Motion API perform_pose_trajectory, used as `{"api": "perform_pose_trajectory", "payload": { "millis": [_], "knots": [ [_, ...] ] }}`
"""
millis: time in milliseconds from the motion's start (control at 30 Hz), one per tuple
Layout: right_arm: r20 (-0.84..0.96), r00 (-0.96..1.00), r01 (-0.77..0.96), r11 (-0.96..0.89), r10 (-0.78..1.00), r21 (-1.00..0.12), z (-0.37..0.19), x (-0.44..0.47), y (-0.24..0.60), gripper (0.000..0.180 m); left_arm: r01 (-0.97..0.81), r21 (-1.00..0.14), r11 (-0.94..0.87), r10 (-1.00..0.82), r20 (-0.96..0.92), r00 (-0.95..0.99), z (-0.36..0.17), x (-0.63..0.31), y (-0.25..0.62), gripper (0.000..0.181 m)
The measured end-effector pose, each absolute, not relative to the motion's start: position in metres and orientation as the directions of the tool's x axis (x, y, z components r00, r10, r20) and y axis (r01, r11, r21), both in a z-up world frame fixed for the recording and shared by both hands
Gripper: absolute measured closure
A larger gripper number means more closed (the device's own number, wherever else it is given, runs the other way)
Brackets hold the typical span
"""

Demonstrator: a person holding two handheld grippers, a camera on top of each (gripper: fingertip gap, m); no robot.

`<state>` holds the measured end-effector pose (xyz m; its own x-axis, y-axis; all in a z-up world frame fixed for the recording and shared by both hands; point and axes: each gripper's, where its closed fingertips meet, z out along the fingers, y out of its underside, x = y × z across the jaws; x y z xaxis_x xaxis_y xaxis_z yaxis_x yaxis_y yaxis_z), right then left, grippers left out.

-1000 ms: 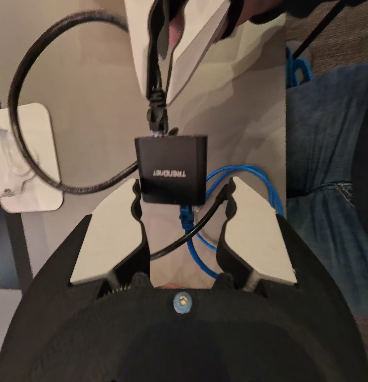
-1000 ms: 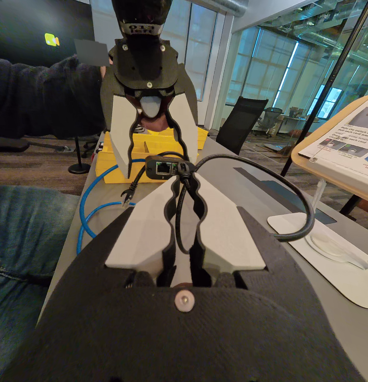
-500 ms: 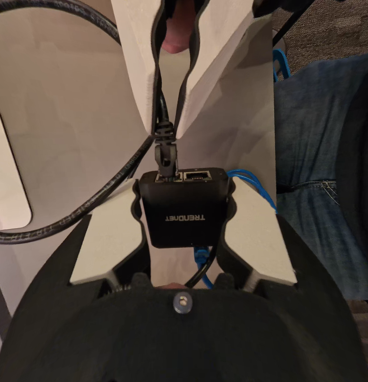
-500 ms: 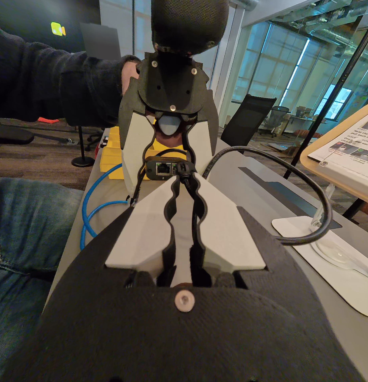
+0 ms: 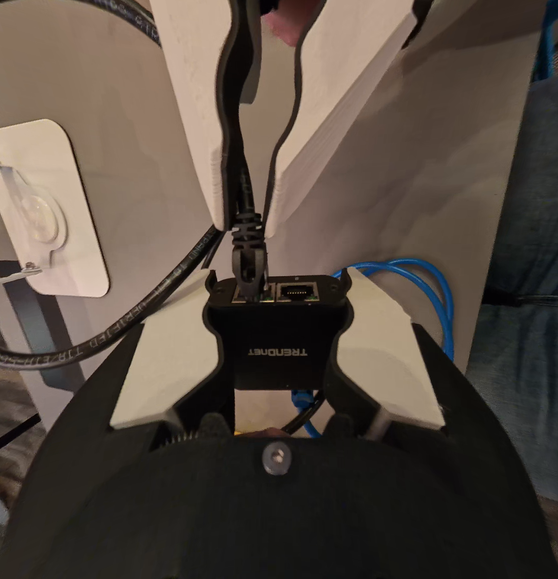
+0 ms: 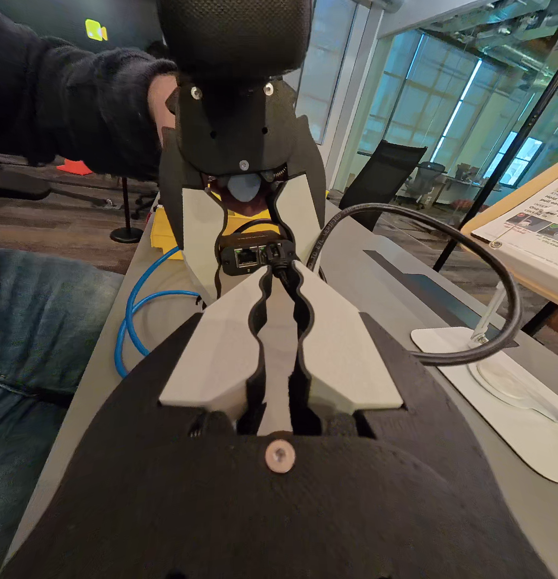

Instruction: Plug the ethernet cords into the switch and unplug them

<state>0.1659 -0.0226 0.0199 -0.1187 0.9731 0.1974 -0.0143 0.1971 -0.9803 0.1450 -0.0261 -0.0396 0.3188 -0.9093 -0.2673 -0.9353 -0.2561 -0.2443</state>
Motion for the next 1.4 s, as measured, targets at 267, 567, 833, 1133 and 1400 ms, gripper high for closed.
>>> {"api": "perform_pose_trajectory", "payload": {
  "millis": [267, 567, 833, 1133, 1400],
  "knots": [
    [0.173, -0.156, -0.022, 0.172, 0.973, -0.985, 0.01, 0.167, -0.022, 0.17, -0.955, -0.14, -0.262, -0.857, -0.42, 0.297, -0.044, 0.138, -0.02, 0.107],
    [0.198, -0.176, -0.022, 0.197, 0.964, -0.98, 0.016, 0.167, -0.022, 0.172, -0.948, -0.16, -0.277, -0.844, -0.432, 0.319, -0.046, 0.137, -0.018, 0.107],
    [0.219, -0.183, -0.013, 0.22, 0.958, -0.975, 0.017, 0.168, -0.022, 0.171, -0.946, -0.168, -0.279, -0.842, -0.432, 0.324, -0.048, 0.135, -0.018, 0.106],
    [0.258, -0.164, 0.011, 0.264, 0.952, -0.965, 0.02, 0.172, -0.02, 0.164, -0.945, -0.178, -0.274, -0.839, -0.436, 0.325, -0.046, 0.134, -0.018, 0.106],
    [0.368, -0.146, 0.07, 0.381, 0.918, -0.922, 0.019, 0.173, -0.024, 0.153, -0.943, -0.186, -0.276, -0.833, -0.442, 0.331, -0.044, 0.128, -0.018, 0.106]
  ]
}}
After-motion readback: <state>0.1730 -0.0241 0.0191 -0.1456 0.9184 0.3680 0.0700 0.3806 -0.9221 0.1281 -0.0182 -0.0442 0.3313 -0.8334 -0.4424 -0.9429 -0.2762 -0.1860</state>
